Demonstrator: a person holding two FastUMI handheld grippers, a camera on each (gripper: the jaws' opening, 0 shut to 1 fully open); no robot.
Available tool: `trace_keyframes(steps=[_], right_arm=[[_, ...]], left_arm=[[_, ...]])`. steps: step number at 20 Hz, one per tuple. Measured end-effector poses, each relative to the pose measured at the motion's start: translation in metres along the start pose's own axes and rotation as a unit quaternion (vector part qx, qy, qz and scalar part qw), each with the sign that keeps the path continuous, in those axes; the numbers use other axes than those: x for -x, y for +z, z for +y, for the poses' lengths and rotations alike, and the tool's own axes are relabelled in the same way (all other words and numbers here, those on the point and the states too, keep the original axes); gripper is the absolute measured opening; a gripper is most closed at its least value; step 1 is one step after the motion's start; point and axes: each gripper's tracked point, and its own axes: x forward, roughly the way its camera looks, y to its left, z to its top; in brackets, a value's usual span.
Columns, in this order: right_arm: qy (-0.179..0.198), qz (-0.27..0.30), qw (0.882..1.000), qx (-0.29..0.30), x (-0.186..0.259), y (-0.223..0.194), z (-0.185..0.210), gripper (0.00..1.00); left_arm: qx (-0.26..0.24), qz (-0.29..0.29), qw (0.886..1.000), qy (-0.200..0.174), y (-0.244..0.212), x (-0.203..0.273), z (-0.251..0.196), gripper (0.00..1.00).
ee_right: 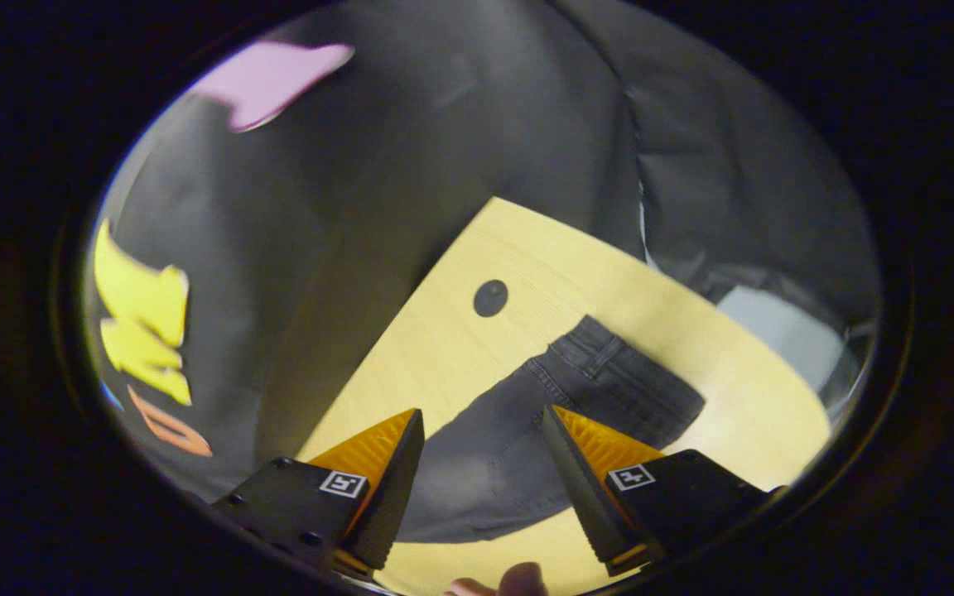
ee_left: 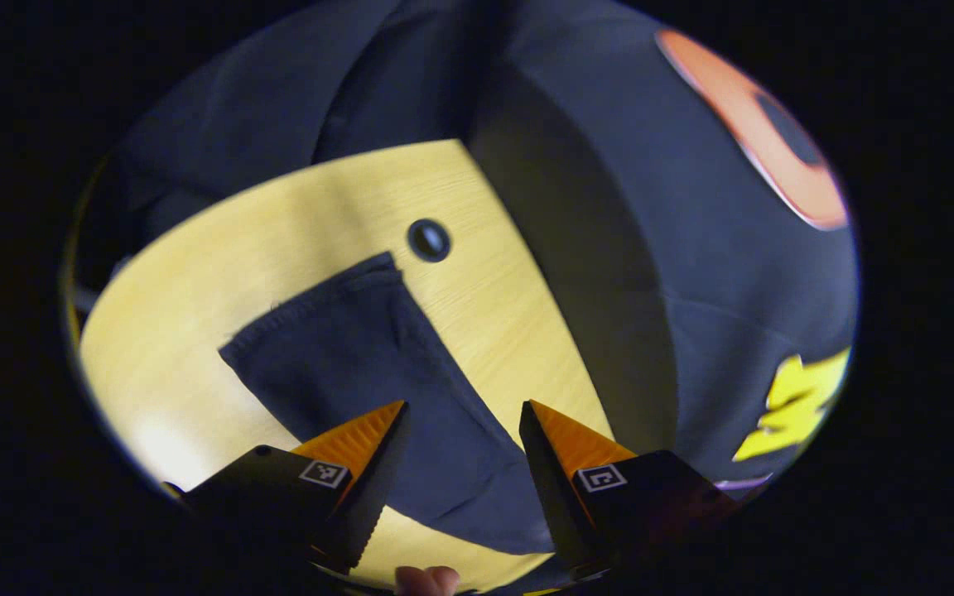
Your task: Grasp the waist and the cuffs of the jeans and fold them to make the two legs overlap; first hold the waist and fold one-third of the jeans toward the cuffs, then hold the cuffs and fold the remaining one-third in the same direction to finish folding.
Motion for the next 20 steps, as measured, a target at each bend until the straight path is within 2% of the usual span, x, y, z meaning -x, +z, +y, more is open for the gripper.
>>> trace_keyframes(steps=[2, 4, 5, 6, 7, 8, 9, 10, 11, 12, 13, 15, 18, 20], right_arm=[[0.0, -0.068, 0.993, 0.101, 0.042, 0.001, 0.017, 0.9], [0.004, -0.136, 0.973, 0.186, 0.085, -0.003, 0.035, 0.9], [0.012, -0.166, 0.963, 0.214, 0.107, -0.009, 0.048, 0.9], [0.024, -0.198, 0.951, 0.237, 0.129, -0.014, 0.062, 0.9], [0.034, -0.232, 0.936, 0.262, 0.149, -0.017, 0.074, 0.9], [0.036, -0.27, 0.916, 0.293, 0.169, -0.02, 0.082, 0.9], [0.034, -0.309, 0.894, 0.323, 0.19, -0.023, 0.09, 0.9], [0.043, -0.345, 0.871, 0.348, 0.208, -0.027, 0.1, 0.9], [0.057, -0.378, 0.85, 0.363, 0.226, -0.035, 0.111, 0.82], [0.061, -0.407, 0.832, 0.372, 0.244, -0.041, 0.116, 0.83], [0.052, -0.42, 0.824, 0.377, 0.257, -0.049, 0.114, 0.84], [0.029, -0.392, 0.841, 0.371, 0.261, -0.076, 0.099, 0.85], [0.015, -0.359, 0.873, 0.329, 0.251, -0.098, 0.067, 0.85], [0.008, -0.337, 0.894, 0.296, 0.24, -0.106, 0.045, 0.85]], left_arm=[[-0.104, -0.063, 0.993, -0.006, 0.004, 0.056, -0.043, 0.86], [-0.186, -0.132, 0.973, -0.023, 0.005, 0.112, -0.089, 0.85], [-0.221, -0.157, 0.961, -0.044, 0.0, 0.138, -0.114, 0.86], [-0.255, -0.181, 0.948, -0.056, -0.013, 0.142, -0.075, 0.85], [-0.287, -0.203, 0.934, -0.061, -0.046, 0.152, -0.121, 0.85], [-0.322, -0.231, 0.916, -0.067, -0.033, 0.178, -0.128, 0.9], [-0.345, -0.257, 0.9, -0.074, -0.042, 0.216, -0.142, 0.96], [-0.361, -0.274, 0.887, -0.085, -0.041, 0.214, -0.144, 0.99], [-0.372, -0.291, 0.876, -0.096, -0.059, 0.218, -0.147, 0.98], [-0.377, -0.306, 0.868, -0.101, -0.074, 0.232, -0.151, 0.98], [-0.381, -0.317, 0.862, -0.106, -0.087, 0.239, -0.15, 0.98], [-0.384, -0.333, 0.854, -0.113, -0.101, 0.249, -0.148, 0.98], [-0.386, -0.341, 0.848, -0.125, -0.119, 0.263, -0.144, 1.0], [-0.399, -0.347, 0.839, -0.132, -0.141, 0.271, -0.155, 0.98]])
